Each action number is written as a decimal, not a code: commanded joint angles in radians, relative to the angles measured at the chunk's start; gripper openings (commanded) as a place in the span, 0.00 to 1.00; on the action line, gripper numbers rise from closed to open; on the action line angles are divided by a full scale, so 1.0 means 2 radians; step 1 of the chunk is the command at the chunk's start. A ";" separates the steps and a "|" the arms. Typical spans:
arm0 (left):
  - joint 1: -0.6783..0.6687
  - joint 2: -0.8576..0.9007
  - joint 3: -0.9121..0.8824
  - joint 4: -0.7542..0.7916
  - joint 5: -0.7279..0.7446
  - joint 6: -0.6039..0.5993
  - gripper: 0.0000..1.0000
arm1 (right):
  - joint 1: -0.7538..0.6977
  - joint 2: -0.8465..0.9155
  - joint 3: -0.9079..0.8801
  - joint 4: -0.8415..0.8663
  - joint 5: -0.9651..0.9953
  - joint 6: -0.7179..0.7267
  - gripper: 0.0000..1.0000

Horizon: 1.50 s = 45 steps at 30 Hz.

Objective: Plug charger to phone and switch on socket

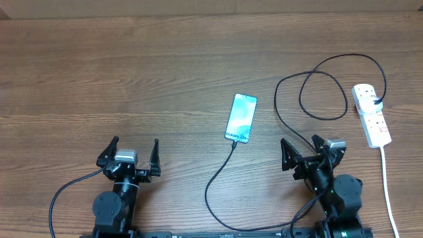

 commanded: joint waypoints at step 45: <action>0.003 -0.006 -0.002 -0.001 -0.007 0.011 1.00 | 0.003 -0.093 -0.005 0.003 0.005 -0.014 1.00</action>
